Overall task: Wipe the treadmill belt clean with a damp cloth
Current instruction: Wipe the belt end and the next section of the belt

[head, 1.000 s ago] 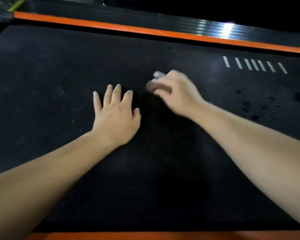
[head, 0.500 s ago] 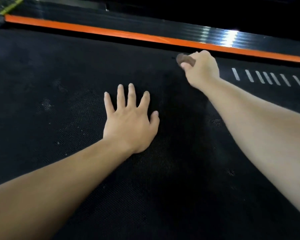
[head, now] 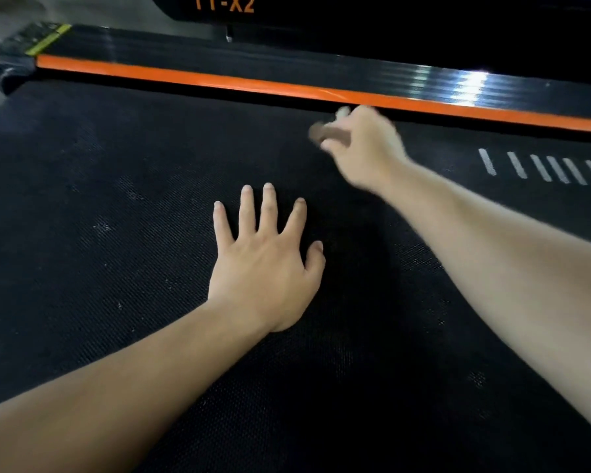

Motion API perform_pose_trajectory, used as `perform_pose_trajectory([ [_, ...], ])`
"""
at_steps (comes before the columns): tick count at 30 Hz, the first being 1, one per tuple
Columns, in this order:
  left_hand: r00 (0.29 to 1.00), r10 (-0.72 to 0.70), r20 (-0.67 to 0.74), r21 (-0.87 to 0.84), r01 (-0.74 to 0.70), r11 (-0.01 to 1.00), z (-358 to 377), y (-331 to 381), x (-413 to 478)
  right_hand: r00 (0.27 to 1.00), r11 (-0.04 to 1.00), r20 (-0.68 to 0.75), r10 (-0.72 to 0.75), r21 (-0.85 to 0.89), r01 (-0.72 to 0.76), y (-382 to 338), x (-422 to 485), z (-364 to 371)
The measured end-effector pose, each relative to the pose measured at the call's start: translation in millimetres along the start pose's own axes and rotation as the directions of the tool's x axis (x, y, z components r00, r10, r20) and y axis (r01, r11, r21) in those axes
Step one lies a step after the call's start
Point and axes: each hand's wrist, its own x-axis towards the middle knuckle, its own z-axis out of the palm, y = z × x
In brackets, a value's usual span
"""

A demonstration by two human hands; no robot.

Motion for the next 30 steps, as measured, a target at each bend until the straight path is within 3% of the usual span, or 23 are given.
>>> perform_pose_trajectory([
  [2,1.000,-0.010,-0.004,0.003,0.010,1.000,0.5,-0.3,0.9,0.977,0.980,0.081,-0.196,0.036,0.193,-3.3,-17.0,1.6],
  [3,1.000,-0.010,-0.003,-0.002,0.010,1.000,0.7,-0.4,0.8,0.975,0.978,0.088,-0.206,0.005,0.206,5.1,-14.5,-3.9],
  [4,1.000,-0.006,0.002,-0.008,0.006,1.000,0.9,-0.3,0.3,0.985,0.985,0.069,-0.156,-0.069,0.161,17.4,-6.8,-11.5],
  [7,1.000,0.005,0.004,-0.022,-0.005,1.000,0.7,0.2,-0.3,0.973,0.968,-0.082,0.217,-0.109,-0.226,59.6,13.3,-31.5],
  [9,1.000,0.003,-0.001,-0.014,-0.003,1.000,0.6,0.0,0.1,0.954,0.958,-0.139,0.264,-0.075,-0.276,56.2,2.4,-26.6],
  [12,1.000,-0.004,0.002,0.004,0.004,1.000,0.4,-0.1,-0.1,1.000,1.000,0.008,-0.027,0.014,0.026,35.8,-36.2,-18.9],
  [14,1.000,-0.007,0.000,0.007,0.007,1.000,0.2,0.2,0.8,0.981,0.985,0.090,-0.172,0.001,0.172,46.9,-45.0,-28.3],
  [15,1.000,-0.004,0.004,0.007,0.004,1.000,0.5,-0.1,0.8,0.990,0.991,0.056,-0.127,-0.042,0.130,56.7,-38.7,-35.7],
  [16,1.000,0.000,0.009,0.007,0.000,1.000,0.8,0.2,0.6,1.000,0.997,-0.015,0.007,-0.073,-0.009,69.1,-29.7,-41.9],
  [18,1.000,-0.006,0.005,0.007,0.006,1.000,0.9,-0.3,1.4,0.939,0.949,-0.150,0.311,0.001,-0.314,82.9,-18.0,-47.9],
  [19,1.000,-0.008,0.004,0.009,0.008,1.000,0.7,-0.1,1.2,0.925,0.939,-0.171,0.339,0.004,-0.343,78.6,-20.6,-42.1],
  [20,1.000,-0.007,0.002,0.014,0.007,1.000,0.6,0.0,1.2,0.948,0.958,-0.155,0.279,-0.014,-0.285,67.0,-26.1,-33.4],
  [23,1.000,-0.002,0.002,0.017,0.002,1.000,0.8,0.5,0.9,0.996,0.996,0.026,-0.089,0.030,0.088,34.6,-69.3,-25.5],
  [25,1.000,-0.002,0.004,0.009,0.002,1.000,0.5,0.2,1.2,0.987,0.989,0.071,-0.142,-0.020,0.144,48.6,-79.7,-40.1],
  [28,1.000,-0.007,0.023,0.004,0.007,1.000,-1.0,-0.3,1.4,0.979,0.978,-0.085,0.183,-0.085,-0.190,82.2,-71.4,-61.1],
  [30,0.999,-0.009,0.032,0.007,0.008,1.000,-1.7,-0.2,1.9,0.963,0.965,-0.135,0.233,-0.089,-0.246,70.1,-85.1,-55.4],
])
